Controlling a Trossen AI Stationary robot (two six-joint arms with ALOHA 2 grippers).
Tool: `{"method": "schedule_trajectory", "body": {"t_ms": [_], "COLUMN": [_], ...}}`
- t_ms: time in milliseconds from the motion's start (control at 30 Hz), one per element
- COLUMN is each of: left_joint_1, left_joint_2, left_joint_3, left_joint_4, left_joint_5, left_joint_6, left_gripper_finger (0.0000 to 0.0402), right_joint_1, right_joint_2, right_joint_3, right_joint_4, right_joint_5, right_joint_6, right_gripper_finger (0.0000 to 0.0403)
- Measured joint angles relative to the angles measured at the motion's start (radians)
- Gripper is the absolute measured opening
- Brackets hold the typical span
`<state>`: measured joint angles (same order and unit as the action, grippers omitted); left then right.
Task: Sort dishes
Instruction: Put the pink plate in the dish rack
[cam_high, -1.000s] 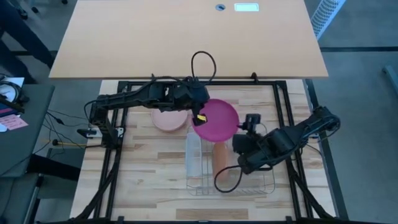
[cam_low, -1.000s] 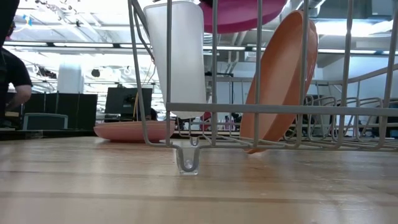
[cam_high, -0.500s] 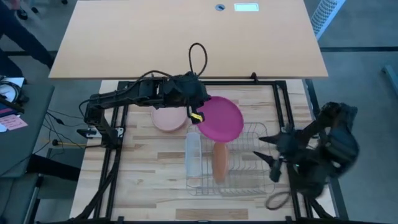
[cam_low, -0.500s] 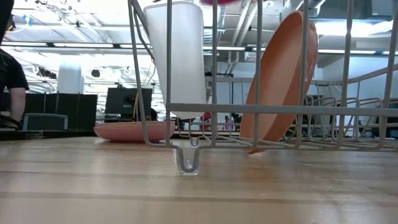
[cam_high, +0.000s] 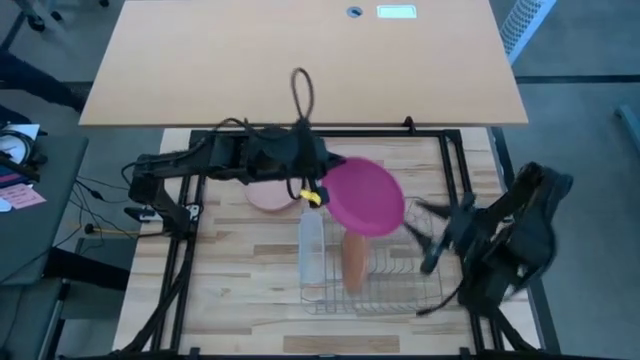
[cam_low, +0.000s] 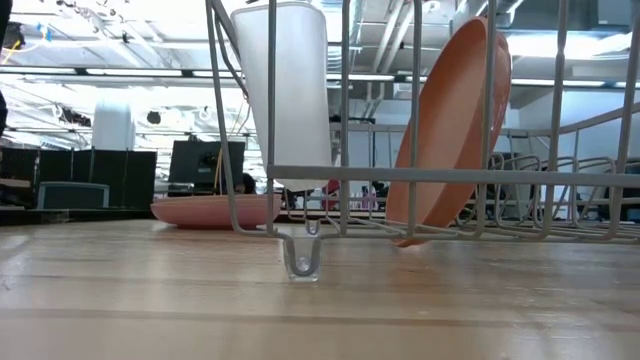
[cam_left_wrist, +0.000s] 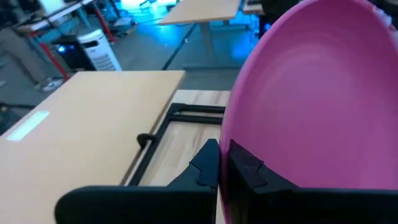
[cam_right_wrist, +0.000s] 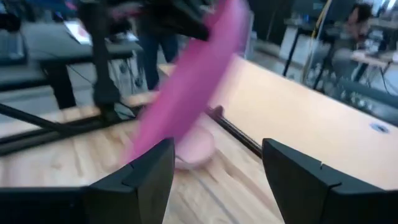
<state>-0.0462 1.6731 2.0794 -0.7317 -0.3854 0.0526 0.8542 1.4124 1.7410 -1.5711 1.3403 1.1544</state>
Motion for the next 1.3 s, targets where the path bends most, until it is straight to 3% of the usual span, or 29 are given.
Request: {"method": "schedule_trajectory", "body": {"t_ms": [200, 333, 500, 700, 833, 1100, 1300], "left_joint_1": [-0.009, -0.016, -0.039, -0.066, -0.068, -0.068, -0.074], "left_joint_2": [-0.036, -0.057, -0.049, -0.040, -0.042, -0.044, -0.044], "left_joint_3": [0.000, 0.001, -0.015, -0.173, -0.293, -0.471, -0.537], "left_joint_4": [-0.073, -0.060, -0.020, 0.193, 0.346, 0.619, 0.699], "left_joint_5": [-0.032, -0.048, -0.023, 0.012, 0.011, -0.003, -0.010], "left_joint_6": [-0.032, -0.042, -0.043, -0.064, -0.079, -0.099, -0.129], "left_gripper_finger": [0.0000, 0.0000, 0.0000, 0.0000, 0.0000, 0.0000, 0.0000], "right_joint_1": [-0.022, 0.018, 0.106, 0.190, 0.278, 0.428, 0.401], "right_joint_2": [-0.167, -0.324, -0.480, -0.592, -0.618, -0.567, -0.489], "right_joint_3": [0.073, 0.045, -0.150, -0.563, -0.764, -0.891, -0.902], "right_joint_4": [0.001, 0.000, 0.017, 0.060, 0.122, 0.360, 0.473], "right_joint_5": [-0.112, -0.208, -0.204, -0.055, 0.074, 0.187, 0.214], "right_joint_6": [-0.404, -0.468, -0.353, -0.085, 0.079, 0.069, 0.074], "right_gripper_finger": [0.0246, 0.0246, 0.0246, 0.0246, 0.0246, 0.0247, 0.0291]}}
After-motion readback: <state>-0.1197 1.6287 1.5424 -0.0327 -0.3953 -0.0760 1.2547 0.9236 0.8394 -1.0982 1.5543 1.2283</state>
